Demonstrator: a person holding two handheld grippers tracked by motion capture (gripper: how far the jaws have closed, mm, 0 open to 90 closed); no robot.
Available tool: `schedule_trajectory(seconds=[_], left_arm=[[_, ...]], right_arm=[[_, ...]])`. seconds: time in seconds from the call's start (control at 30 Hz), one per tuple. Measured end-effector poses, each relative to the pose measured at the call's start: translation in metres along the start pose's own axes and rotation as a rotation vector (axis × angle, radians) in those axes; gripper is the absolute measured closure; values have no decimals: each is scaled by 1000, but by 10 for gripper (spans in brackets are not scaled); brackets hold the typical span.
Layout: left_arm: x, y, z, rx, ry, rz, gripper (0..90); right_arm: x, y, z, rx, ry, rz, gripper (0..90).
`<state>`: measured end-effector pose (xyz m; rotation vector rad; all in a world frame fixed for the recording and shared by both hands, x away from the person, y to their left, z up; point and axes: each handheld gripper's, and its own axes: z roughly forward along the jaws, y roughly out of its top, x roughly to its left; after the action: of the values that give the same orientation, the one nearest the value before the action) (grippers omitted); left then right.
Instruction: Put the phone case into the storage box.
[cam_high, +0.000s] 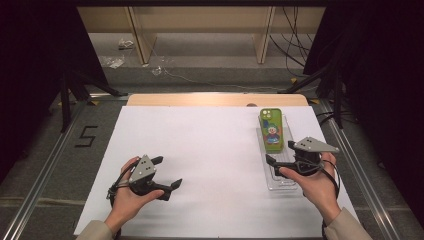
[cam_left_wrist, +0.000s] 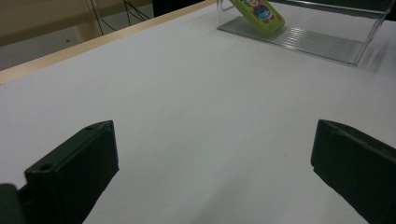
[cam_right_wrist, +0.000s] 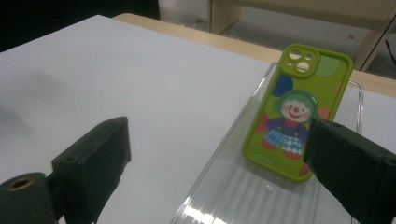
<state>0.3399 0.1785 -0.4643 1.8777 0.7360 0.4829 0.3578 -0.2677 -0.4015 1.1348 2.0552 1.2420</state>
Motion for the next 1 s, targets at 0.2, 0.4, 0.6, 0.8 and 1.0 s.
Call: schedule_trajectory(seconds=[0.2,0.4,0.6,0.8,1.0], left_arm=[[0,0,0,0,0,0,2],[0,0,0,1,0,0,2],[0,0,0,0,1,1,1],[1,0,0,2,3,6,2],[0,0,0,1,1,0,1]], right_arm=[[1,-3,-2,2,3,-1,89],[1,-5,-6,-1,4,-3,89],[2,-9,-9,-3,4,-2,90],[2,-13,-11,-4,12,6,92],[2,-14,-13,-1,12,6,92]])
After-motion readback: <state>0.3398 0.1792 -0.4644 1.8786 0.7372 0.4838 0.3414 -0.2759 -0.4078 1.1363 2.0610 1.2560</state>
